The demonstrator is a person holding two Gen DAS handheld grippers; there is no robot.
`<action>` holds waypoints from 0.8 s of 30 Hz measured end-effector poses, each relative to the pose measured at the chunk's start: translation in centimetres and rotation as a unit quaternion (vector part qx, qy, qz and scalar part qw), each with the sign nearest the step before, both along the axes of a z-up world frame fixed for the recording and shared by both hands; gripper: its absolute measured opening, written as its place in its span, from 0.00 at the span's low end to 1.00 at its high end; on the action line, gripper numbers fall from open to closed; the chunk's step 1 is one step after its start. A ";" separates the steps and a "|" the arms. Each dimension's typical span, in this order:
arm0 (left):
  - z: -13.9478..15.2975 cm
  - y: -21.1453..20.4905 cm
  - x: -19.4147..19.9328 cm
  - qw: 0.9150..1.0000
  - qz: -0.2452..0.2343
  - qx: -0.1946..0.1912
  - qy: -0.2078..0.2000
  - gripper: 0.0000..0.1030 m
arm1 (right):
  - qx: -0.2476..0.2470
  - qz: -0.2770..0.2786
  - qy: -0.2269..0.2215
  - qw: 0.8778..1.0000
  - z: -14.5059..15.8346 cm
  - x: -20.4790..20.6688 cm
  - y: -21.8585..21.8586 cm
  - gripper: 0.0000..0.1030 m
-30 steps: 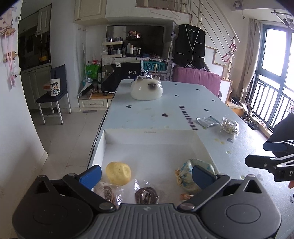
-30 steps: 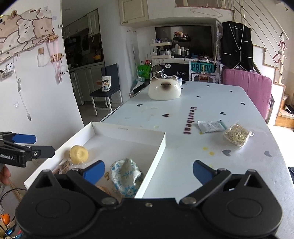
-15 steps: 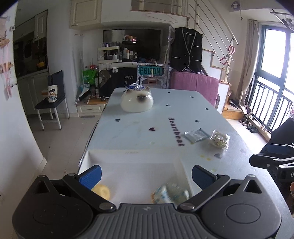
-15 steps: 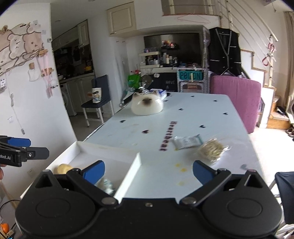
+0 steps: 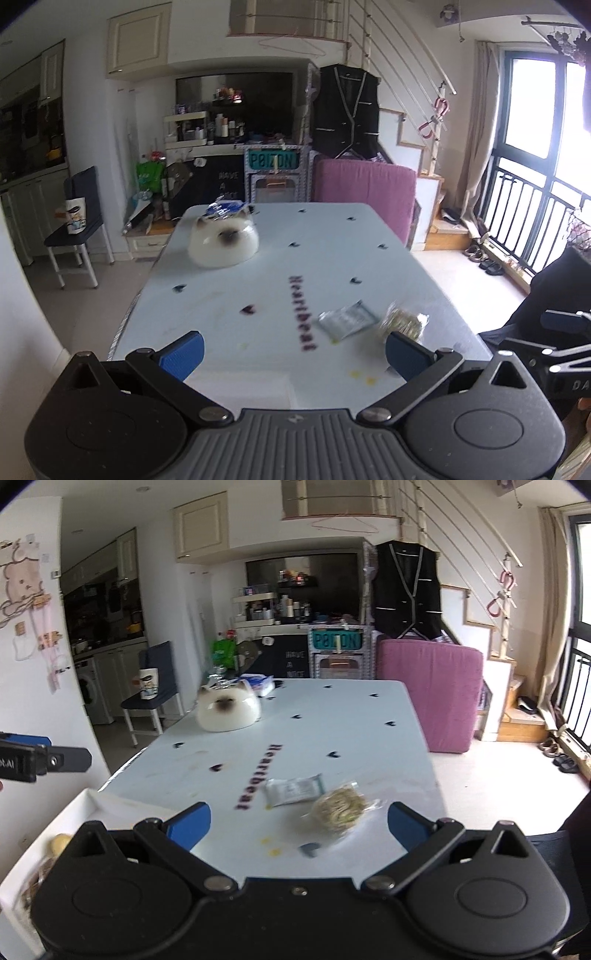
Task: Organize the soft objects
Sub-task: 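Withdraw both tools from the tray toward the sachet and beaded cords, then grasp the white sachet with the left tool while the right tool grasps the bagged beaded cords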
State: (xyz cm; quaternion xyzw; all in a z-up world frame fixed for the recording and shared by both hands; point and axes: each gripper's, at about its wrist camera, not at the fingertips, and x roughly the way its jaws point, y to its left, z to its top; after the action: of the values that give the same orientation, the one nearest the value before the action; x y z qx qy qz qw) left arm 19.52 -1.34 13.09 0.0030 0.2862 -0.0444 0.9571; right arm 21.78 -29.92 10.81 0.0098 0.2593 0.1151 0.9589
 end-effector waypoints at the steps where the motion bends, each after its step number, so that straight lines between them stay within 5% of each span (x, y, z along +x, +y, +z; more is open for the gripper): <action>1: 0.1 -0.6 0.6 1.000 -0.003 -0.002 -0.002 1.00 | -0.001 -0.004 0.000 1.000 0.1 0.6 -0.6 1.00; 12: -1.0 -5.8 9.3 1.000 -0.020 0.000 -0.009 1.00 | -0.012 -0.042 -0.003 0.999 -0.6 8.1 -4.6 1.00; 24: -7.9 -6.6 18.7 0.999 -0.006 -0.018 0.030 1.00 | -0.021 -0.044 0.028 0.998 -7.6 17.8 -3.5 1.00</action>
State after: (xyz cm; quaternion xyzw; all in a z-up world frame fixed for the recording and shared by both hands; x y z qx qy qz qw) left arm 38.26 -7.96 5.15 -0.0137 0.3144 -0.0551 0.9476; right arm 39.55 -33.38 3.25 0.0046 0.2878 0.0672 0.9553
